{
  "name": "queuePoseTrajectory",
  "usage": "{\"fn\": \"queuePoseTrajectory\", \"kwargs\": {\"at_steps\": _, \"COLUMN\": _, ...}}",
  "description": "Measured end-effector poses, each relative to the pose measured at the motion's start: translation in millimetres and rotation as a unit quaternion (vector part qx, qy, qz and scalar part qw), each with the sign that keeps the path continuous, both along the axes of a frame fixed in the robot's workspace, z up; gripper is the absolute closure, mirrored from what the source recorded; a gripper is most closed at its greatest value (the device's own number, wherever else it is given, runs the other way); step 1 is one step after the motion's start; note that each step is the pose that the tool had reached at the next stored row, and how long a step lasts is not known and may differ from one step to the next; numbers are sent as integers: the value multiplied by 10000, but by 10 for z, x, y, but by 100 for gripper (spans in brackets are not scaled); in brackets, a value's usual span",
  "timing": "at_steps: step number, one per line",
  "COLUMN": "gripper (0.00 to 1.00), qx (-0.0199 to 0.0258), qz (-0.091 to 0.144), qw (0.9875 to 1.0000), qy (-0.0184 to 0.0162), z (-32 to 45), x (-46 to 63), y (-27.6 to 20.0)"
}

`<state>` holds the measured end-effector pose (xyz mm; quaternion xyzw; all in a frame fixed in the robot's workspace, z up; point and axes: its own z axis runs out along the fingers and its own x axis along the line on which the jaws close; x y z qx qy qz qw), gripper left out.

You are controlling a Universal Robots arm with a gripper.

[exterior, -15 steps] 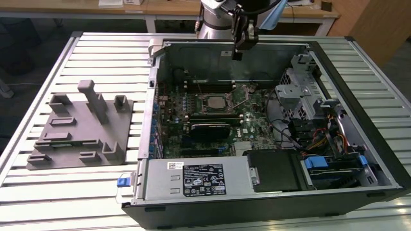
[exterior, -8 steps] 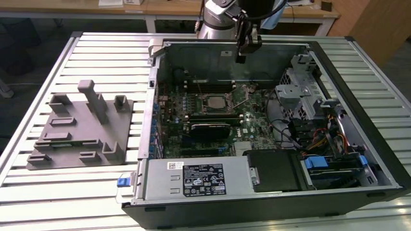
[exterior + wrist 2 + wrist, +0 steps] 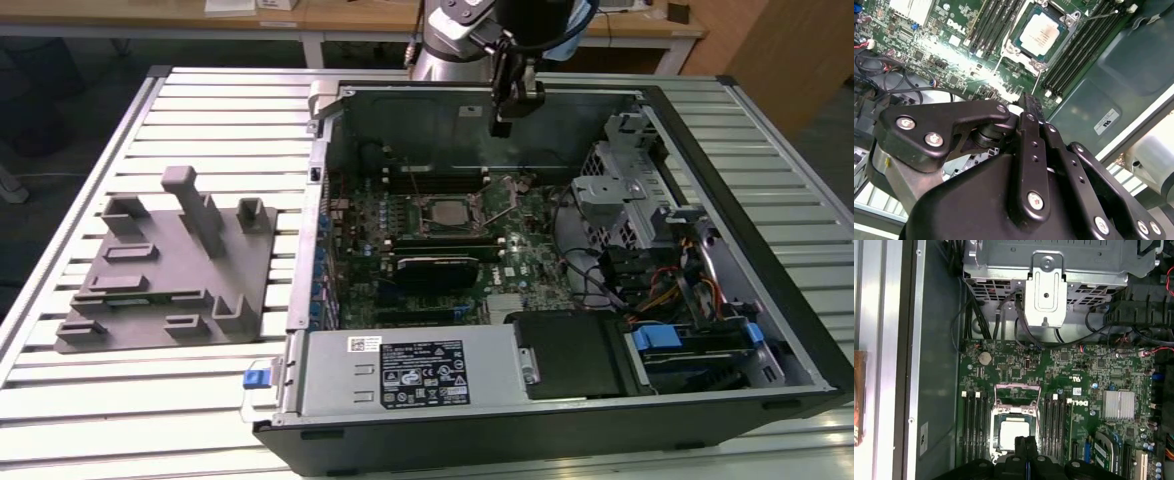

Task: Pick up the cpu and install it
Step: 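Close the cpu cover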

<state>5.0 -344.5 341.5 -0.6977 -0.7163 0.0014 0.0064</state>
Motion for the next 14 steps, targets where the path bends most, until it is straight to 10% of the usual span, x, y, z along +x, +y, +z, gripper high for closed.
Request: {"fn": "queuePoseTrajectory", "kwargs": {"at_steps": 14, "gripper": 89, "qx": 1, "qz": 84, "qw": 10000, "qy": -5, "z": -184, "x": 56, "y": -4}}
